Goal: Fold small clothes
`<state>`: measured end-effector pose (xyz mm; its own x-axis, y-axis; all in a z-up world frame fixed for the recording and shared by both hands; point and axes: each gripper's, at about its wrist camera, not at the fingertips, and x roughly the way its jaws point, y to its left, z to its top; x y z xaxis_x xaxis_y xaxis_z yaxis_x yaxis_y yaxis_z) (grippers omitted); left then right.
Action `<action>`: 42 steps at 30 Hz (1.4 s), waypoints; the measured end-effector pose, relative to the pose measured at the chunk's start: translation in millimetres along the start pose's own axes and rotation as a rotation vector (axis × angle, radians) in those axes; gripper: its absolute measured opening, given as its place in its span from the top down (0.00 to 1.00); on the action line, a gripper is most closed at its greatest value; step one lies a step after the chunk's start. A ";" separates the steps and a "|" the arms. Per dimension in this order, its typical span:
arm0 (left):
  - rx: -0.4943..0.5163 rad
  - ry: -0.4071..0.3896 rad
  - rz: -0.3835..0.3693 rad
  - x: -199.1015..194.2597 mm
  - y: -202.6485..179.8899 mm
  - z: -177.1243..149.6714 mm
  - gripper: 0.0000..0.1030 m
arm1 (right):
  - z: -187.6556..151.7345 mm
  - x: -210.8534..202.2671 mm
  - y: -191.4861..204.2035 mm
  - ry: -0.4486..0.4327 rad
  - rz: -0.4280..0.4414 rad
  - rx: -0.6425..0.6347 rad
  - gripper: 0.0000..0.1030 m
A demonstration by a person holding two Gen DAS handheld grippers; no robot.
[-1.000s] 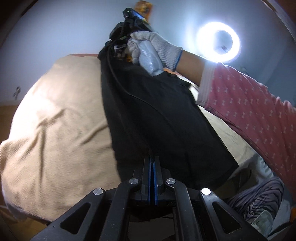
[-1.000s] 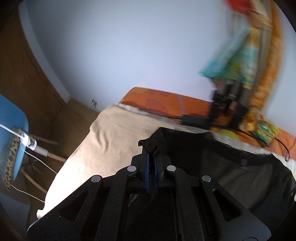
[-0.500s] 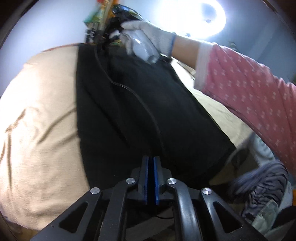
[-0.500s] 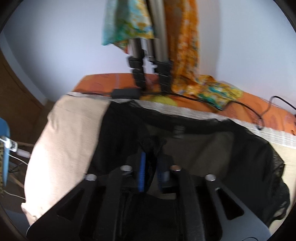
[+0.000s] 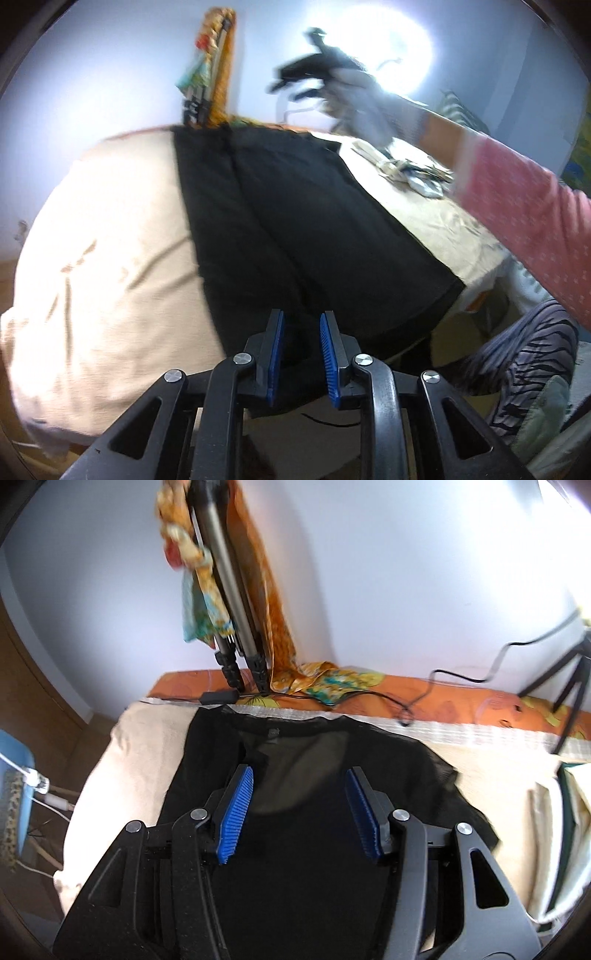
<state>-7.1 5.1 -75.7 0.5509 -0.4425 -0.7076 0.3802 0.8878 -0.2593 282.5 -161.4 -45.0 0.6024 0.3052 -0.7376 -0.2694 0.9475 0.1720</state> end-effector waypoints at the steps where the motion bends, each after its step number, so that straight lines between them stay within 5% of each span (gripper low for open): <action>1: -0.007 -0.006 0.012 -0.2 2.3 0.1 0.81 | -4.4 -13.4 -4.6 -0.010 0.013 0.003 0.46; 7: 0.004 -0.030 0.067 2.6 -4.4 -2.7 0.82 | -37.6 -86.6 -29.3 -0.067 0.039 0.027 0.46; 21: 0.051 0.087 0.063 71.0 -48.2 -15.8 0.83 | -121.9 -213.1 -97.3 -0.165 0.048 0.094 0.46; 29: 0.144 0.005 0.013 67.8 -117.4 2.5 0.75 | -160.8 -231.8 -133.2 -0.152 0.025 0.114 0.46; 39: 0.290 0.064 -0.118 135.3 -202.8 12.0 0.75 | -197.1 -236.0 -166.0 -0.112 0.030 0.128 0.39; 42: 0.319 0.093 -0.156 152.3 -222.4 11.2 0.65 | -201.8 -239.6 -178.9 -0.105 0.012 0.137 0.39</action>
<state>0.6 -261.1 -118.5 0.4037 -0.5433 -0.7361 0.6749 0.7200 -0.1613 34.6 -423.2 -30.8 0.6769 0.3182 -0.6637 -0.1763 0.9456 0.2736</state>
